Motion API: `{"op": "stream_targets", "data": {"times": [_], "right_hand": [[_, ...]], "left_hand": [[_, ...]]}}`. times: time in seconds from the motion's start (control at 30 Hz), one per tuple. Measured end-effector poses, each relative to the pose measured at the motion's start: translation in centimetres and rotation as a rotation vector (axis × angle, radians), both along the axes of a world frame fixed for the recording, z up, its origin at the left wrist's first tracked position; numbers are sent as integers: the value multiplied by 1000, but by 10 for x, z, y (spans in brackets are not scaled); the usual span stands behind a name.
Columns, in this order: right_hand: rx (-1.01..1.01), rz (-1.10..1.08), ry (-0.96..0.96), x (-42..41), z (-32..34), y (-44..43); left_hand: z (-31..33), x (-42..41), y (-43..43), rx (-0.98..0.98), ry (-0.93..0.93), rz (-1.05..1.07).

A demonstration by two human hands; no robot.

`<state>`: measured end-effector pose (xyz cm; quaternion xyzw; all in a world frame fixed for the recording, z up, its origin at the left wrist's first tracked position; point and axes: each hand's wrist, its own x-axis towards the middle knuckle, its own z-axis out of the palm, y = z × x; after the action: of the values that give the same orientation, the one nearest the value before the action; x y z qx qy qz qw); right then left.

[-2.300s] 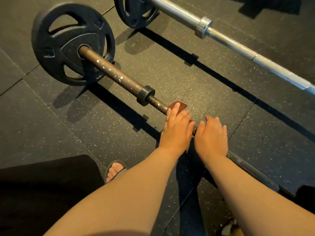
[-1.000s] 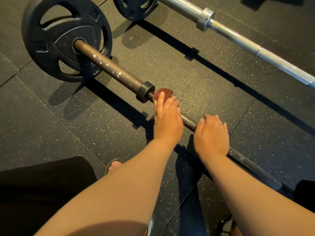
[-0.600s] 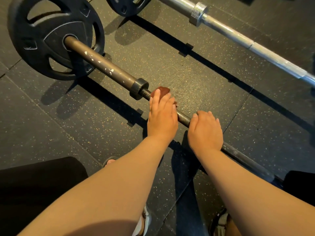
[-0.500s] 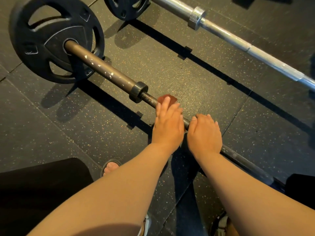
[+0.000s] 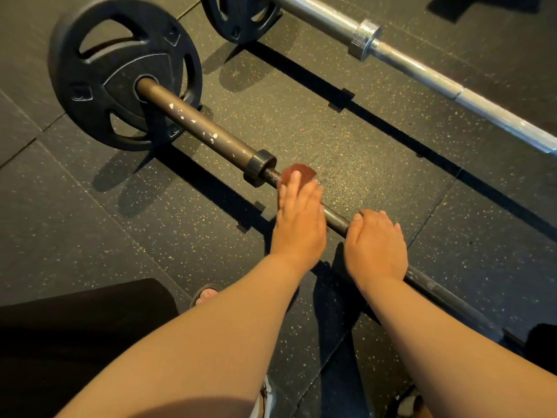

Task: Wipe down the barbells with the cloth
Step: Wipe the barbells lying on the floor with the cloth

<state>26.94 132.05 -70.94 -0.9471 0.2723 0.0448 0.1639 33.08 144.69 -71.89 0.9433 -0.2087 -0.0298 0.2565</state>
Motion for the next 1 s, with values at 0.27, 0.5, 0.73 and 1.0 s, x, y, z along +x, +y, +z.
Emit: {"op": "stream_targets", "data": {"times": [0.27,0.5,0.73,1.0], "right_hand": [[34,-22,-8,1,1,0],[25,-9,12,0,1,1],[24,-18,-2,-2,1,-1],[56,-14,-10,-5,5,0]], "left_hand": [[4,27,20,-79,76,33],[-1,-19,-11,-82,44,-53],[10,10,10,-34,96,-105],[3,-18,-9,-83,37,-66]]}}
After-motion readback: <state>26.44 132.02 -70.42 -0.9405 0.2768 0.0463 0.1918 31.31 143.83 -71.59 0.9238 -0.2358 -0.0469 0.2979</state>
